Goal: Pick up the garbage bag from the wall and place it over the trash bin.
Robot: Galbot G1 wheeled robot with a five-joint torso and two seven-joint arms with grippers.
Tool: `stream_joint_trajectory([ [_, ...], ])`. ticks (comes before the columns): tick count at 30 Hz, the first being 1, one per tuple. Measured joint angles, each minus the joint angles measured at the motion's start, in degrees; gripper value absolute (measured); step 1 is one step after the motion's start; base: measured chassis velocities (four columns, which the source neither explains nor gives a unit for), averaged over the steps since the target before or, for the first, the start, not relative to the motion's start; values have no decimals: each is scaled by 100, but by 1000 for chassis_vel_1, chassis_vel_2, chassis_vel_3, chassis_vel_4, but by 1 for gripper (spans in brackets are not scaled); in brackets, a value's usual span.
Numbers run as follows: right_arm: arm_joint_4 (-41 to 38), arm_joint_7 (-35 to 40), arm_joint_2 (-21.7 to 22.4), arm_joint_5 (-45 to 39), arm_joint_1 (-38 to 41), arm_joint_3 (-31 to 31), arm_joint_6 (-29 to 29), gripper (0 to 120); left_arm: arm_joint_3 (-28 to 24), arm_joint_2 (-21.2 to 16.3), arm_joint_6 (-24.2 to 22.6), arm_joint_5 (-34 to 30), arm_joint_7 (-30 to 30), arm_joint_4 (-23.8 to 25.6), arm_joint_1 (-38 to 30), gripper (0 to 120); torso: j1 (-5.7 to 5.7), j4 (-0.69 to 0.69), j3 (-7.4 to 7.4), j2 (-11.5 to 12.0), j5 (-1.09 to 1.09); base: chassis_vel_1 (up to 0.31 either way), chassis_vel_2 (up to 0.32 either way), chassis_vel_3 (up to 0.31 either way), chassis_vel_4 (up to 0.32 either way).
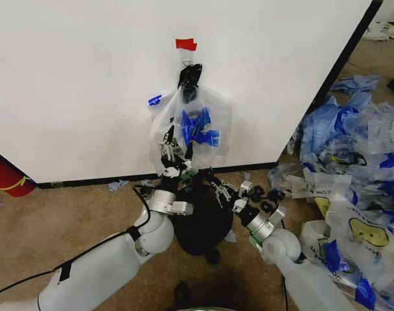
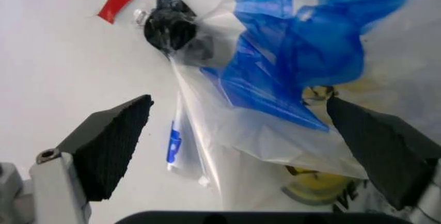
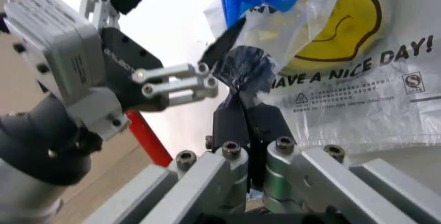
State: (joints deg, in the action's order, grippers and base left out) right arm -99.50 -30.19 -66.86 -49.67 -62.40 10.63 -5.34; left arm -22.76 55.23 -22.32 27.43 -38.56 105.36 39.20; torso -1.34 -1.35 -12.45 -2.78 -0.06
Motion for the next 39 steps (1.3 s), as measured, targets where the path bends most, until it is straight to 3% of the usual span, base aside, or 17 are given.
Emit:
stream_joint_trajectory([
  [26, -1, -13, -12, -51, -26, 14, -16, 0, 65, 373, -372, 102, -212, -548, -384, 100, 0, -1, 0, 0, 0, 0, 0, 0, 0],
  [32, -1, -13, -9, -51, -30, 13, -18, 0, 111, 318, -367, 57, -214, -445, -381, 100, 0, 0, 0, 0, 0, 0, 0, 0, 0],
  [37, -1, -13, -24, -50, -30, 0, -19, 0, 188, 262, -215, 38, -131, -377, -313, 93, 0, 0, 0, 0, 0, 0, 0, 0, 0],
  [39, -2, -13, -30, -47, -31, -4, -20, 0, 267, 248, -64, 44, -7, -354, -270, 84, 0, 0, 0, 0, 0, 0, 0, 0, 0],
])
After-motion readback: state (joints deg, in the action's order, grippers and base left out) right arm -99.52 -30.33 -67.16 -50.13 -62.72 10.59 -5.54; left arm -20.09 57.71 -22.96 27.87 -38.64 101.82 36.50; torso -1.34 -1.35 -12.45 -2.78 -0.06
